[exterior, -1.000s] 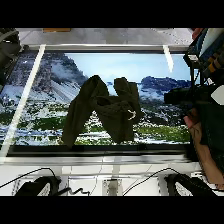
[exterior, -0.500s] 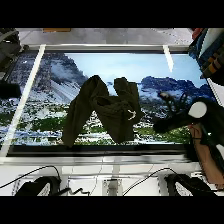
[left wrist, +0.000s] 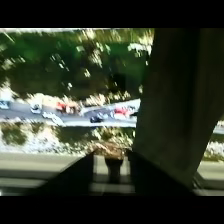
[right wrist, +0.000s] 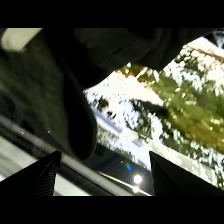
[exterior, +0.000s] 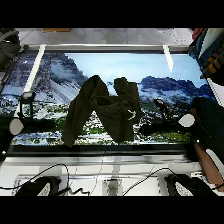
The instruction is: Fold the clothes and pants, and hang the long-sleeved shirts on hangers.
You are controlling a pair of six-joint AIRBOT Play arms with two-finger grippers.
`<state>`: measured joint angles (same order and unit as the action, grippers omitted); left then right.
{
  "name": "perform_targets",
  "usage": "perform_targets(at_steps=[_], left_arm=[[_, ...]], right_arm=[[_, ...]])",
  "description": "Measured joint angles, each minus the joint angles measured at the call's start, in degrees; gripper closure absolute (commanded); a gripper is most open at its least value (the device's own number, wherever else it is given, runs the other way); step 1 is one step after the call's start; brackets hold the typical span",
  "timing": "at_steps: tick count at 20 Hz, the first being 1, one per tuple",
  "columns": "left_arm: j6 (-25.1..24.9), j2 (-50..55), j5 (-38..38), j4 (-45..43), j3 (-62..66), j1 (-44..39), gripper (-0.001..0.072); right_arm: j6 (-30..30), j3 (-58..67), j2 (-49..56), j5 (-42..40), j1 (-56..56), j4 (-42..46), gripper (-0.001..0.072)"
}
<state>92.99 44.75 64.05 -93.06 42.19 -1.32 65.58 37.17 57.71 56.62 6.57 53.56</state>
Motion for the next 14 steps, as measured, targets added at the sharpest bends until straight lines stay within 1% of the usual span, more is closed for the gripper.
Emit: perform_targets(at_steps=[2, 3, 4, 9, 10, 11, 14], left_arm=[[-0.2, 0.0, -0.4, 0.9, -2.0, 0.0, 0.0123], [-0.2, 0.0, -0.7, 1.3, -2.6, 0.0, 0.0123], [-0.2, 0.0, -0.7, 1.5, -3.1, 0.0, 0.0123], [-0.3, 0.0, -1.0, 3.0, -4.0, 0.0, 0.0124], [-0.4, 0.0, -1.0, 3.4, -4.0, 0.0, 0.0124], [-0.4, 0.0, -1.0, 3.8, -4.1, 0.0, 0.0123], [-0.4, 0.0, -1.0, 4.5, -4.2, 0.0, 0.0124]], right_arm=[[-0.3, -0.3, 2.0, -1.9, 0.0, -0.6, 0.0099], [-0.8, -0.4, 3.4, -2.2, 0.0, -0.9, 0.0121], [-1.9, -0.5, 5.0, -2.1, 0.0, -1.5, 0.0124], [-11.9, -0.6, 13.5, 2.9, 0.0, -8.2, 0.0124], [-13.9, -0.6, 14.9, 3.5, 0.0, -9.9, 0.0132], [-15.7, -0.6, 16.2, 3.9, 0.0, -11.5, 0.0161], [-20.9, -0.6, 19.1, 5.1, 0.2, -16.6, 0.016]])
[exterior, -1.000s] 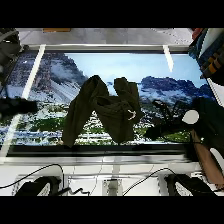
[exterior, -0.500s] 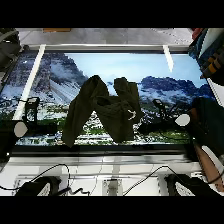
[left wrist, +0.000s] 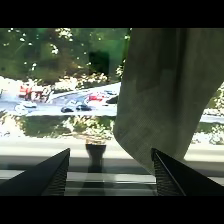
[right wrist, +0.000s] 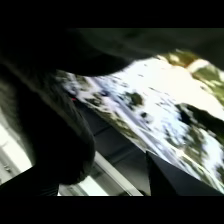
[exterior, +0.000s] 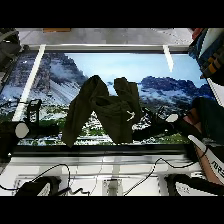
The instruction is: Fold the clothes and pants, and hang the long-sleeved shirts on hangers.
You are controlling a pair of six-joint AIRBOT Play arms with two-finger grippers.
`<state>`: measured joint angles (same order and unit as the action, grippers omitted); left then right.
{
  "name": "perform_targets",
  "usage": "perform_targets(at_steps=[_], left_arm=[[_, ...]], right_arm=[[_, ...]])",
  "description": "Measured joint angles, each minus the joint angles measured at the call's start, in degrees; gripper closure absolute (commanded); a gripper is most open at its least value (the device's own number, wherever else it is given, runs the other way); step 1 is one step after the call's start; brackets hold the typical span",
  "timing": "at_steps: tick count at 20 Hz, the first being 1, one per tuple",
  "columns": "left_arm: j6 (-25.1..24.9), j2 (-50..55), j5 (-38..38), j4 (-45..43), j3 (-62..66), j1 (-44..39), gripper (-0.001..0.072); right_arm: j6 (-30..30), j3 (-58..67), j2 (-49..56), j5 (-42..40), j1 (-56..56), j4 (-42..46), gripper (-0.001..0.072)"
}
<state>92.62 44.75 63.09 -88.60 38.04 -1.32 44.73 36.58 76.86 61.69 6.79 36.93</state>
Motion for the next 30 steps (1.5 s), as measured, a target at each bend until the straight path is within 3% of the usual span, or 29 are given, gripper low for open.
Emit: perform_targets(at_steps=[5, 11, 16, 25, 29, 30], left_arm=[[0.0, 0.0, 0.0, 0.5, 0.0, 0.0, 0.0123], [0.0, 0.0, 0.0, 0.6, 0.0, 0.0, 0.0124], [0.0, 0.0, 0.0, 0.6, 0.0, 0.0, 0.0125], [0.0, 0.0, 0.0, 0.7, 0.0, 0.0, 0.0125], [0.0, 0.0, 0.2, 0.7, 0.0, 0.0, 0.0125], [0.0, 0.0, 0.2, 0.7, 0.0, 0.0, 0.0125]], right_arm=[[-4.6, 1.5, 1.6, 3.1, -0.5, 0.3, 0.016], [-3.3, 7.7, 1.8, 12.2, -6.2, 9.2, 0.016], [-2.9, 8.5, 1.8, 17.3, -4.9, 8.6, 0.0152], [5.5, 8.2, 2.0, -1.5, 8.2, 10.1, 0.016], [7.5, 8.2, 2.1, -2.6, 9.5, 10.3, 0.0163], [7.7, 8.2, 2.2, -1.8, 9.6, 10.1, 0.0204]])
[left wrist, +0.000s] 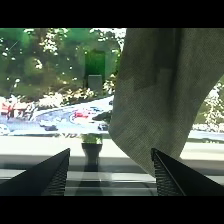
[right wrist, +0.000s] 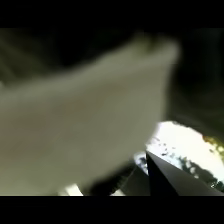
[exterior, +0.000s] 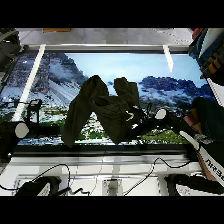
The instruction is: Fold the clothes and pants, and hang the long-sleeved shirts on hangers.
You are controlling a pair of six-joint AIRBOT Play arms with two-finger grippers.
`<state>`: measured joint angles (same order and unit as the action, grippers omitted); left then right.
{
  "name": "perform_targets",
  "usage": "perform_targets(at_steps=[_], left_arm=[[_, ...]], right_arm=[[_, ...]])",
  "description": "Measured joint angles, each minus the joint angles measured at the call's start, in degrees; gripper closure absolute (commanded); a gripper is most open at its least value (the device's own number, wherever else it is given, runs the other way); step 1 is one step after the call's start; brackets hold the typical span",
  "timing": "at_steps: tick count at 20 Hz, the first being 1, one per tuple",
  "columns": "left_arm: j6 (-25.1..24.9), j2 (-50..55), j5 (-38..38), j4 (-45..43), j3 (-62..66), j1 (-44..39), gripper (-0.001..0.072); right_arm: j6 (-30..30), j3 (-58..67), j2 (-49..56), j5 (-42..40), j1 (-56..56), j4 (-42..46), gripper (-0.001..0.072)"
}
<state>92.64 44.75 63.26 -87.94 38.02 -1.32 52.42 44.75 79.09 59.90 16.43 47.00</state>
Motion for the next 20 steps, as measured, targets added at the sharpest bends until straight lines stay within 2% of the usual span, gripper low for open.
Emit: perform_targets(at_steps=[1, 4, 6, 8, 9, 10, 11, 14, 20], left_arm=[[0.0, 0.0, 0.0, 0.0, 0.0, 0.0, 0.0125], [0.0, 0.0, 0.0, 0.0, 0.0, 0.0, 0.0126], [0.0, 0.0, 0.0, 0.0, 0.0, 0.0, 0.0126], [0.0, 0.0, 0.0, 0.0, -0.1, 0.0, 0.0128], [0.0, 0.0, 0.0, 0.0, -0.2, 0.0, 0.0145], [0.0, 0.0, 0.0, 0.0, -0.5, 0.0, 0.0201], [0.0, 0.0, 0.2, 0.0, -1.1, 0.0, 0.0225], [0.0, 0.0, 0.4, 0.4, -3.0, 0.0, 0.0225], [0.0, 0.0, 1.8, 5.3, -5.0, 0.0, 0.0223]], right_arm=[[0.1, 0.0, 0.1, 0.4, 0.2, -0.3, 0.0259], [0.5, -0.1, 0.2, 2.2, 0.3, -1.4, 0.0261], [0.6, -0.1, 0.2, 2.5, 0.3, -1.8, 0.0409], [0.8, -0.1, 0.3, 2.3, 0.4, -2.7, 0.0429], [0.9, -0.1, 0.3, 2.2, 0.4, -3.6, 0.0461], [1.0, -0.1, 0.3, 2.0, 0.4, -4.8, 0.0479], [1.0, -0.1, 0.3, 1.9, 0.4, -5.7, 0.0548], [1.1, -0.1, 0.3, 1.9, 0.4, -7.8, 0.0676], [0.7, -0.1, 0.3, 0.0, 0.4, -8.6, 0.0676]])
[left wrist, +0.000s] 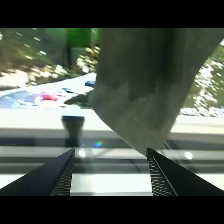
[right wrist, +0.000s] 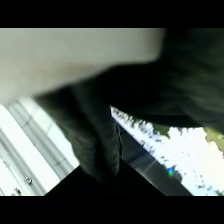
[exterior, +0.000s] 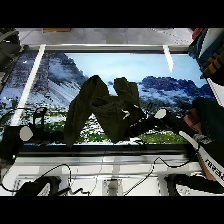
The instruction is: Fold the clothes and pants, and hang the long-sleeved shirts on hangers.
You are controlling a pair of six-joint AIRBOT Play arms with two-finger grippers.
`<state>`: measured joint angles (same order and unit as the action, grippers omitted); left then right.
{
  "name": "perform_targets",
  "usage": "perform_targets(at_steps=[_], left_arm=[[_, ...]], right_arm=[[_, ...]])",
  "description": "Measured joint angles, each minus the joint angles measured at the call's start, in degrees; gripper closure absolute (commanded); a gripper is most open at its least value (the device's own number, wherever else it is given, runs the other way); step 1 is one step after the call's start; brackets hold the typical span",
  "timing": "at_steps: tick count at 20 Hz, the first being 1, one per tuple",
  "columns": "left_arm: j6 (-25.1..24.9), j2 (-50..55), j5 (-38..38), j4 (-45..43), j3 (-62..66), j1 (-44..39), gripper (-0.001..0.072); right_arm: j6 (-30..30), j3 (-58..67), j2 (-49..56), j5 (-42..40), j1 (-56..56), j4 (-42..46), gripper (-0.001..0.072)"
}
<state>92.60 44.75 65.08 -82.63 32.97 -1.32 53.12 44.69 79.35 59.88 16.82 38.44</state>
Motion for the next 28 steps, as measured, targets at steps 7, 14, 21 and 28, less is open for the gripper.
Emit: perform_targets(at_steps=[7, 14, 21, 28], left_arm=[[-0.7, 0.0, -2.8, 5.9, -6.8, 0.0, 0.0222], [-6.1, 0.0, -9.8, 15.0, -12.2, 0.0, 0.0222], [-6.9, 0.0, -13.0, 14.6, -13.5, 0.0, 0.0222], [-6.2, 0.0, -17.3, 18.3, -16.1, 0.0, 0.0222]], right_arm=[[-0.2, 0.0, 0.0, -3.5, 0.0, 0.6, 0.0676], [-0.2, 0.0, 0.0, -4.2, 0.0, 3.2, 0.0676], [-0.2, 0.0, 0.0, -4.3, 0.0, 3.7, 0.0676], [-0.2, 0.0, 0.0, -4.4, 0.0, 3.8, 0.0676]])
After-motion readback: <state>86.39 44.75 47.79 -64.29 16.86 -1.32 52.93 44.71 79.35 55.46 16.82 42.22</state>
